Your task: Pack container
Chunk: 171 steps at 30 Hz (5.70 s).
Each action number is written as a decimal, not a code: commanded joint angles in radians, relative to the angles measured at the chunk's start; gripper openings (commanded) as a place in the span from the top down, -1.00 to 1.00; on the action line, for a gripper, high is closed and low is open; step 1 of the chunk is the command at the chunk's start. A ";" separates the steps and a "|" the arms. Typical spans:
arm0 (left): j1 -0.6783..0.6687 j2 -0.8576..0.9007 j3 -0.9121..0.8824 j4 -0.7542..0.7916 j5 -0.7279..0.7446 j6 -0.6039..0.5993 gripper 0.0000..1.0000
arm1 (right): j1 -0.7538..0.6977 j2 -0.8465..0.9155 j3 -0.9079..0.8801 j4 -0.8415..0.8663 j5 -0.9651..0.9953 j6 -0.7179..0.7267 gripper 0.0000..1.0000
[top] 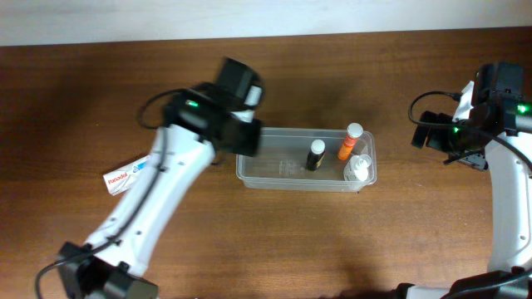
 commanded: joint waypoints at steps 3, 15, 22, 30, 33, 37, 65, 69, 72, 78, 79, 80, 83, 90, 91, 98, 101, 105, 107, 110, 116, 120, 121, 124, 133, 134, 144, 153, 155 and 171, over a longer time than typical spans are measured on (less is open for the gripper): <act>-0.143 0.122 0.001 0.056 0.003 -0.065 0.61 | -0.005 0.004 -0.003 -0.001 -0.003 0.005 -0.97; -0.214 0.401 0.001 0.166 0.131 -0.071 0.59 | -0.005 0.004 -0.003 0.000 -0.003 0.005 -0.97; -0.216 0.407 0.031 0.151 0.126 -0.066 -0.19 | -0.005 0.004 -0.003 0.000 -0.003 0.005 -0.97; -0.196 0.390 0.365 -0.113 -0.061 -0.055 -0.52 | -0.005 0.004 -0.003 -0.002 -0.002 0.004 -0.97; -0.150 0.363 0.493 -0.217 -0.117 -0.056 -0.62 | -0.005 0.004 -0.003 -0.002 -0.002 0.001 -0.97; -0.026 0.296 0.549 -0.297 -0.123 -0.056 -0.69 | -0.005 0.004 -0.003 -0.002 -0.002 0.001 -0.97; 0.703 0.236 -0.023 -0.195 -0.145 0.698 -0.99 | -0.005 0.004 -0.003 -0.004 -0.002 -0.007 -0.96; 0.716 0.238 -0.131 -0.059 -0.212 0.702 -0.99 | -0.005 0.004 -0.003 -0.003 -0.002 -0.007 -0.96; 0.719 0.239 -0.183 0.010 -0.211 0.820 -0.99 | -0.005 0.004 -0.003 -0.003 -0.002 -0.007 -0.97; 0.719 0.252 -0.230 0.113 -0.163 0.936 -0.99 | -0.005 0.004 -0.003 0.000 -0.002 -0.007 -0.97; 0.719 0.261 -0.230 0.119 -0.163 0.937 -0.99 | -0.005 0.004 -0.003 0.000 -0.002 -0.011 -0.97; 0.719 0.267 -0.230 0.123 -0.163 0.937 -0.99 | -0.005 0.004 -0.003 0.000 -0.002 -0.014 -0.97; 0.719 0.299 -0.230 0.133 -0.160 0.938 -0.99 | -0.005 0.004 -0.003 0.000 -0.002 -0.014 -0.97; 0.719 0.384 -0.230 0.130 -0.117 0.936 -0.99 | -0.005 0.004 -0.003 -0.001 -0.002 -0.014 -0.97; 0.719 0.393 -0.230 0.130 -0.111 0.933 -0.97 | -0.005 0.004 -0.003 -0.001 -0.002 -0.014 -0.97; 0.719 0.395 -0.230 0.120 -0.110 0.873 -0.25 | -0.005 0.004 -0.003 -0.001 -0.002 -0.014 -0.97; 0.716 0.395 -0.229 0.115 -0.110 0.871 0.02 | -0.005 0.004 -0.003 -0.001 -0.002 -0.014 -0.97; 0.695 0.393 -0.217 0.111 -0.110 0.844 0.12 | -0.005 0.004 -0.003 -0.001 -0.002 -0.014 -0.97; 0.681 0.393 -0.192 0.095 -0.111 0.819 0.12 | -0.005 0.004 -0.003 -0.001 -0.002 -0.014 -0.97; 0.646 0.389 -0.108 0.032 -0.114 0.757 0.16 | -0.005 0.004 -0.003 -0.001 -0.002 -0.014 -0.97; 0.530 0.307 0.097 -0.094 -0.098 0.639 0.16 | -0.005 0.004 -0.003 0.000 -0.002 -0.014 -0.97; 0.414 0.218 0.141 -0.080 -0.005 0.641 0.18 | -0.005 0.004 -0.003 0.000 -0.002 -0.014 -0.97; 0.382 0.200 0.141 -0.071 0.008 0.644 0.18 | -0.005 0.004 -0.003 0.000 -0.002 -0.014 -0.97; 0.245 0.171 0.141 -0.050 0.015 0.645 0.17 | -0.005 0.004 -0.003 0.001 -0.002 -0.014 -0.97; -0.053 0.221 0.135 -0.032 0.014 0.653 0.14 | -0.005 0.004 -0.003 0.000 -0.002 -0.014 -0.96; -0.069 0.234 0.135 -0.030 0.014 0.653 0.14 | -0.005 0.004 -0.003 0.000 -0.002 -0.014 -0.97; -0.092 0.392 0.135 0.000 -0.011 0.704 -0.41 | -0.005 0.004 -0.003 -0.001 -0.002 -0.014 -0.97; -0.061 0.230 0.267 -0.060 -0.067 0.642 -0.99 | -0.005 0.004 -0.003 0.000 -0.002 -0.035 -0.97; -0.023 0.154 0.278 -0.046 -0.105 0.612 -0.99 | -0.003 0.003 -0.003 0.000 -0.002 -0.053 -0.97; 0.615 -0.043 0.277 0.007 -0.130 0.187 -0.99 | 0.265 0.003 0.042 0.317 0.035 -0.106 -0.97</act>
